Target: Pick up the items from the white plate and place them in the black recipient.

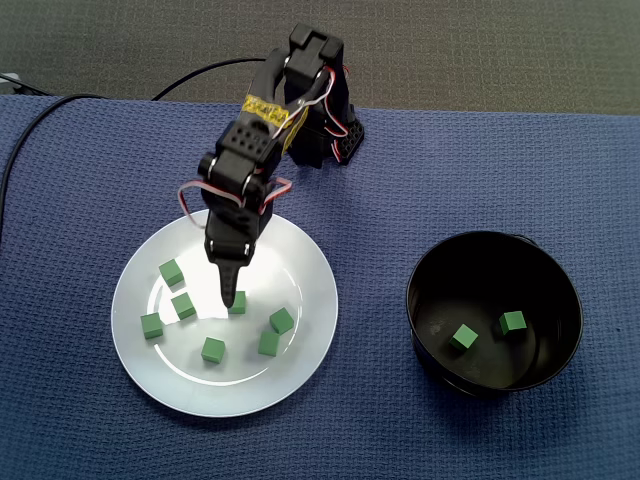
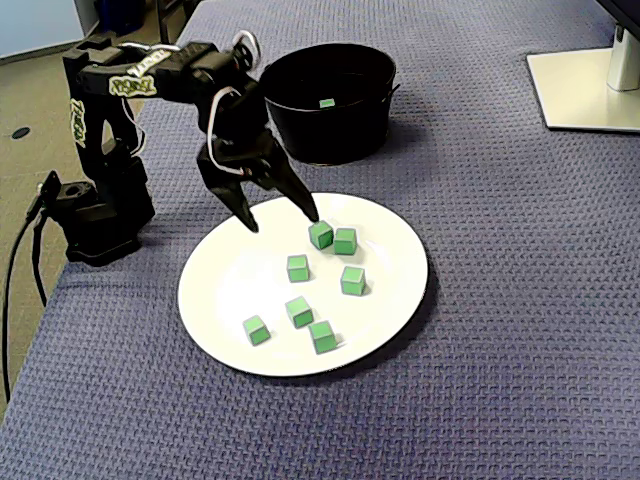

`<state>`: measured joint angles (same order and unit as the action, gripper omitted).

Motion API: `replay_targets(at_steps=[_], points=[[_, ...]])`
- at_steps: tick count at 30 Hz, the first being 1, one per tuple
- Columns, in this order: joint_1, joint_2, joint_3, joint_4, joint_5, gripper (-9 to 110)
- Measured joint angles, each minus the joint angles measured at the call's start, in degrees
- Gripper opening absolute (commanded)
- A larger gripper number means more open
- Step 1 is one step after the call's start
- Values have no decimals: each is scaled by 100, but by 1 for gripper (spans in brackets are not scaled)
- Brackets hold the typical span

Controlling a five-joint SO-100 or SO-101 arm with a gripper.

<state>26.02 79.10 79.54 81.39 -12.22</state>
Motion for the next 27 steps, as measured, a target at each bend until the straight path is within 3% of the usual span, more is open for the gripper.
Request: replay_targets(at_steps=[16,27], points=[[0,-958,527,-1283,-431,21],[-70,-1020,817,-1767,-475,0]])
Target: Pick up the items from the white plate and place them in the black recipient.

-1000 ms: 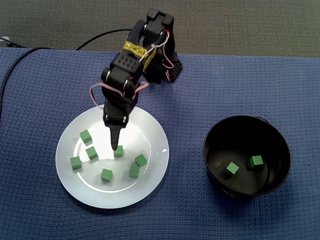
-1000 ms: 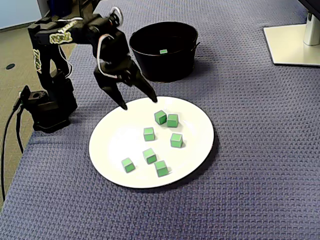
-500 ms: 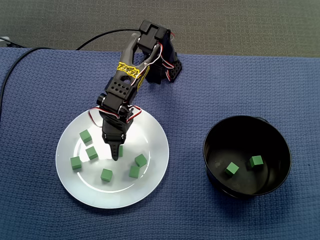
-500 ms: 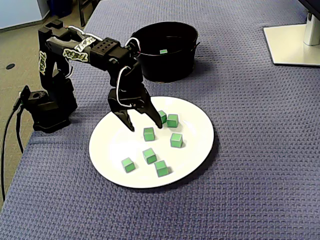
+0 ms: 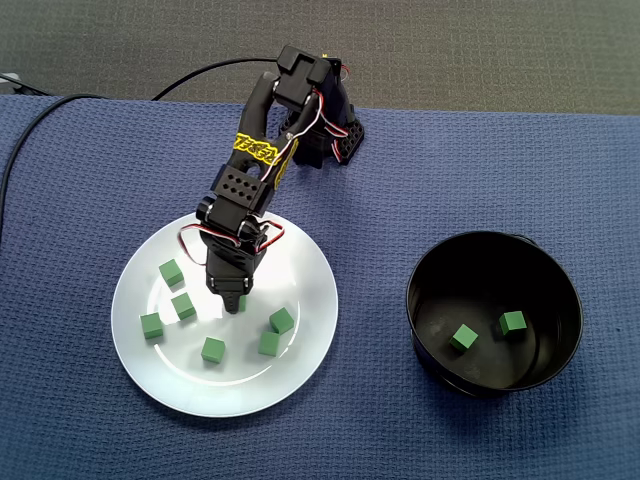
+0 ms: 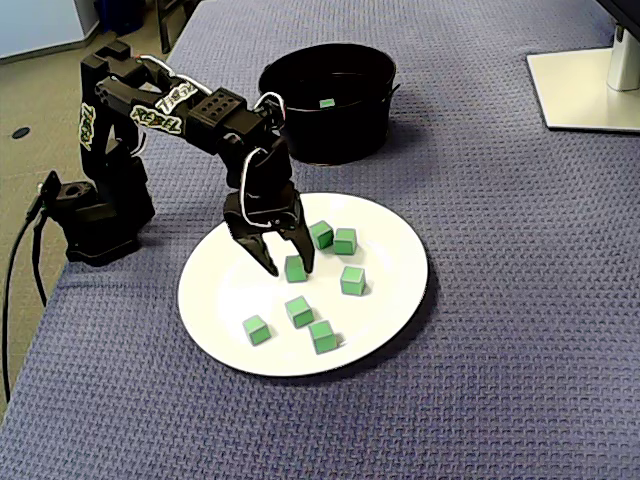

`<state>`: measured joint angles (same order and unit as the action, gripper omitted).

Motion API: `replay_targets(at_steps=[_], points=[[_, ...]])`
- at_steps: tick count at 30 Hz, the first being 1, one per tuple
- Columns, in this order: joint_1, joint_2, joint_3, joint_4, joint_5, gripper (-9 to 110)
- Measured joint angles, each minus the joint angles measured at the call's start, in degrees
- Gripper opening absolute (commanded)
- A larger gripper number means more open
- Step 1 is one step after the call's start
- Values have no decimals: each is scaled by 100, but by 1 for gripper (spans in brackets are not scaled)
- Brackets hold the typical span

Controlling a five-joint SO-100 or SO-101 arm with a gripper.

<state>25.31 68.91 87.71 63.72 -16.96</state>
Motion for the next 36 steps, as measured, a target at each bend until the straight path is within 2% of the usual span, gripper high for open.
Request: replay_targets(at_steps=[8,13,18,21,26,30,36], points=[[-70,176,193,-123,88,0],[35,1354,-9,729,79,0],[-193,3103,-1160,1854,-193,0],[-896,3929,-2092,2347,-501,0],[-2602,4500,-3006,2531,-809,0],[-3771,4236,-3103,2531,-1037,0],[-4957,3059,-3067,2479,-1441,0]])
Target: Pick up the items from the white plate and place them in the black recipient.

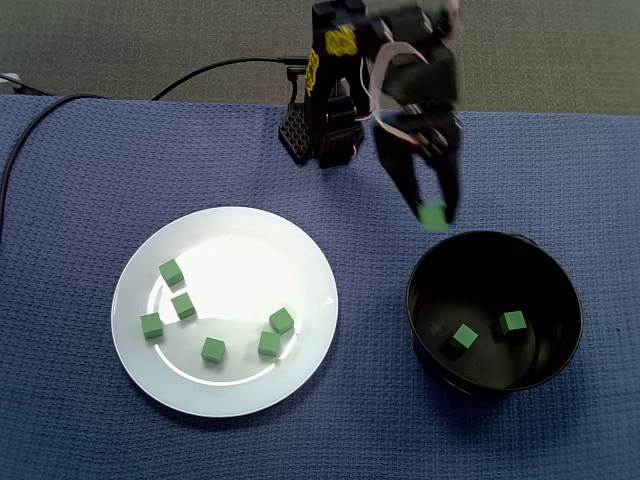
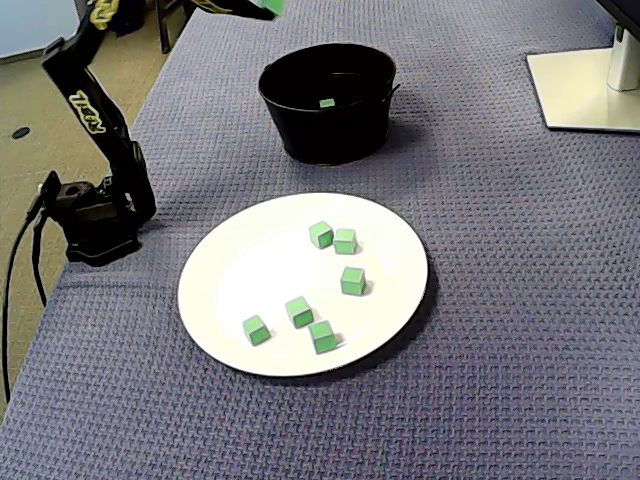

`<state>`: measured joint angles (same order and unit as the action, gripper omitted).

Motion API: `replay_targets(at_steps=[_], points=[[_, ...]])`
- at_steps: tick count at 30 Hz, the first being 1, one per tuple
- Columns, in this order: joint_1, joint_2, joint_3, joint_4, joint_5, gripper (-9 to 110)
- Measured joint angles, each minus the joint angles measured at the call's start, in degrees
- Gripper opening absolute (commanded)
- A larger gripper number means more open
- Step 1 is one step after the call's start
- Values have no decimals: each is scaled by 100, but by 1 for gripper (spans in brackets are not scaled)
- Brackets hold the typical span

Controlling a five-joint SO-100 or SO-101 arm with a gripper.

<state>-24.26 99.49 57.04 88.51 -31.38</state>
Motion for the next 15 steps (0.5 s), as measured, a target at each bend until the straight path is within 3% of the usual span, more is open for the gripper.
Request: replay_targets(at_steps=[11,13,15], points=[[-870,-3278,-896,-18,-158,1],[-949,-3568,-932,-18,-158,20],[-1020,-3665,-940,-18,-158,27]])
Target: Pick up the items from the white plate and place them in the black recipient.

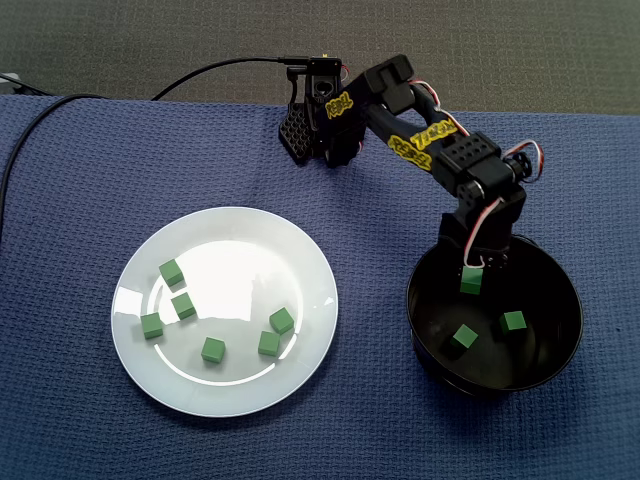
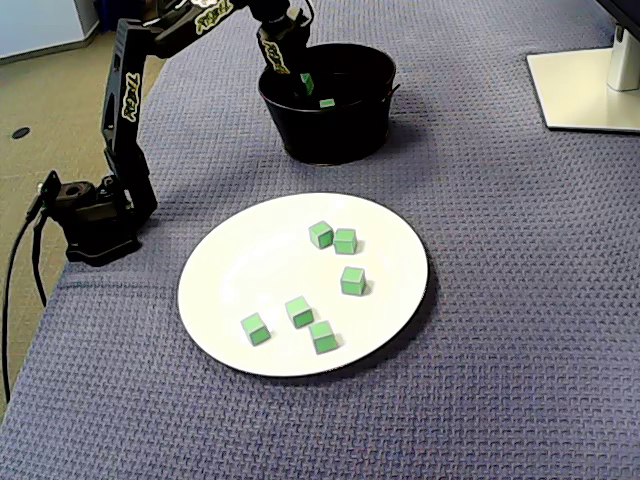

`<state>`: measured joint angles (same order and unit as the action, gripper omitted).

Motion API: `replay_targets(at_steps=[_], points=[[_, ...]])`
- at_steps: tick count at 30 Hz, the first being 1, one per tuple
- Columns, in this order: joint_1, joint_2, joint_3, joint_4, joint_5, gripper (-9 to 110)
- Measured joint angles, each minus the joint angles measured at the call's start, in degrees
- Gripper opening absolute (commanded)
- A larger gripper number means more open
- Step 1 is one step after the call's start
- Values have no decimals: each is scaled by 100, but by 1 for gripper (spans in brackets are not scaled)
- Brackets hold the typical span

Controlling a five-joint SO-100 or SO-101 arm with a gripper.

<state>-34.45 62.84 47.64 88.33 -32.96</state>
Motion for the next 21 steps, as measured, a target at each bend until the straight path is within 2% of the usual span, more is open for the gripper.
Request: replay_targets(at_steps=[6,11,15,21], points=[[44,35,-123,35,0,30],[229,800,-193,431,185,31],[1116,1767,-149,817,624,34],[3050,2795,448,1178,914,33]])
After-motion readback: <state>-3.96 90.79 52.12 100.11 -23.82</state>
